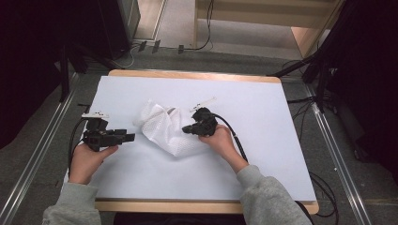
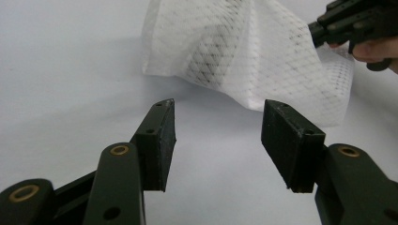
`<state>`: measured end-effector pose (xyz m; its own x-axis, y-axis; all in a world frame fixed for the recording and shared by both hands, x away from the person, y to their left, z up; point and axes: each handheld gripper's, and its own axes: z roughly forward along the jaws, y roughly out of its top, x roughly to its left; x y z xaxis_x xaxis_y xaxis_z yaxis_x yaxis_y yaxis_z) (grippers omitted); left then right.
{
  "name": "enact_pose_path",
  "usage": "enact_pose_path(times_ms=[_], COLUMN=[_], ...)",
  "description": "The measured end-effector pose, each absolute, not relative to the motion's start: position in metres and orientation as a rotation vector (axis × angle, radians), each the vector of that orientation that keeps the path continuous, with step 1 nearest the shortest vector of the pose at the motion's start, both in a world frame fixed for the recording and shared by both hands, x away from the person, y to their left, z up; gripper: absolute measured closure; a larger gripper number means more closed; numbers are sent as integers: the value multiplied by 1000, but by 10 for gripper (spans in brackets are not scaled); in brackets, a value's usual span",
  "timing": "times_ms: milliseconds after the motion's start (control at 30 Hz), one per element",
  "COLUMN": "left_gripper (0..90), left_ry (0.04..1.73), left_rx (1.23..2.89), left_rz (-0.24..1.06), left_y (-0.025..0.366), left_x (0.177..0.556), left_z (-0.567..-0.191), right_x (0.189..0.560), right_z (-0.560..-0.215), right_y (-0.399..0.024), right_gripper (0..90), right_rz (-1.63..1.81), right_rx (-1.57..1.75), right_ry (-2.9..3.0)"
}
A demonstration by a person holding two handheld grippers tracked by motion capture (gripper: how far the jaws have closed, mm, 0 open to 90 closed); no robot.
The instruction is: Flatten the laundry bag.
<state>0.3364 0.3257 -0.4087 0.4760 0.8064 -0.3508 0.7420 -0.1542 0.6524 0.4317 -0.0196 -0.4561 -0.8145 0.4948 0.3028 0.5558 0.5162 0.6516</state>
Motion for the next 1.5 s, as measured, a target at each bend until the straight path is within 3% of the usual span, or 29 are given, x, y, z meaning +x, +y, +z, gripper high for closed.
enact_pose_path(times_ms=[567,667,900,1000,1233,1500], left_gripper=[445,504,786,855,880,867], left_ry=[1293,1303,1291,1272,1197,1104], left_rx=[1870,1856,1883,1908,2005,2066], left_rz=[137,133,96,99,19,-75], left_y=[332,331,321,311,291,288], left_x=[379,388,410,418,425,393], left_z=[-390,-388,-387,-387,-396,-401], right_x=[387,379,369,365,361,365], right_z=[-456,-458,-463,-464,-464,-453], right_y=[3,5,5,5,3,-12], right_gripper=[900,900,900,900,900,891], right_rz=[-1181,-1168,-1148,-1145,-1153,-1208], right_rx=[-779,-761,-761,-753,-751,-796], right_ry=[-2708,-2718,-2732,-2736,-2737,-2728])
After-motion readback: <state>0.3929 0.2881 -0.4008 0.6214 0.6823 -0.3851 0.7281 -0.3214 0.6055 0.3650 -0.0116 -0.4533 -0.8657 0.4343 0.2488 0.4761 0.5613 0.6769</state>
